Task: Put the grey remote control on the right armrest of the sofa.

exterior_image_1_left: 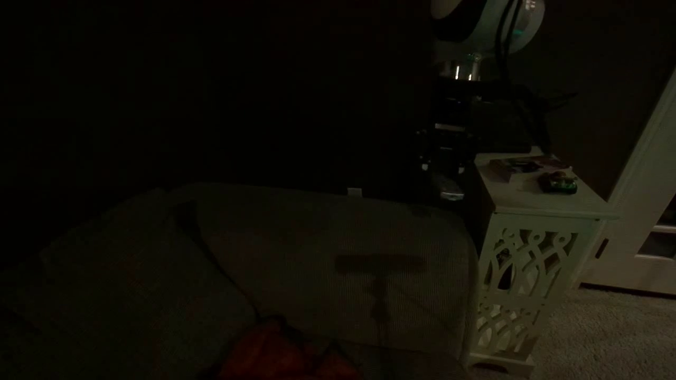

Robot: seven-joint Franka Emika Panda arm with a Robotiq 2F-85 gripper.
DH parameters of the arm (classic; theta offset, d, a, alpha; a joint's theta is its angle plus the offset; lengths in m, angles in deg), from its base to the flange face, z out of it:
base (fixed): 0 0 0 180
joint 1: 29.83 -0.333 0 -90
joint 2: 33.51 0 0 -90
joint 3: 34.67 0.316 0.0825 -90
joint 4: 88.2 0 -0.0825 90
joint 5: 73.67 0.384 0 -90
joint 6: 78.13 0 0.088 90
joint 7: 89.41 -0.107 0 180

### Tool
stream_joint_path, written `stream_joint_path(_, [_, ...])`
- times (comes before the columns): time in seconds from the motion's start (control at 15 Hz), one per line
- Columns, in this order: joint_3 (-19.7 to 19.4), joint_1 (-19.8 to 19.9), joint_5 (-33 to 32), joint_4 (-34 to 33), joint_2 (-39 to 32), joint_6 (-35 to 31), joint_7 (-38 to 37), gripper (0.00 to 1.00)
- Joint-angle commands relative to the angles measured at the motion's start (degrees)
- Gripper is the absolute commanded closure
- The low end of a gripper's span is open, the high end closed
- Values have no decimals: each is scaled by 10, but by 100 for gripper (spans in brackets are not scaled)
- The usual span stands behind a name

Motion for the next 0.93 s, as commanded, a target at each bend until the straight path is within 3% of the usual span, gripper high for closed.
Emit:
stream_joint_path(0.0, [-40,-81,4,-132,-89,9,-156,72])
stream_joint_path(0.2, [-57,-124,-16,-224,-145,18,-290,72])
stream_joint_path(0.53, [-42,-87,-35,-364,-228,63,-385,72])
stream_joint_path(0.6, [-31,-96,-34,-279,-182,19,-359,47])
stream_joint_path(0.73, [-32,-81,-34,-319,-206,36,-367,47])
stream_joint_path(0.8, [-32,-77,-34,-328,-211,40,-367,72])
stream_joint_path(0.87, [-32,-77,-33,-329,-215,31,-371,72])
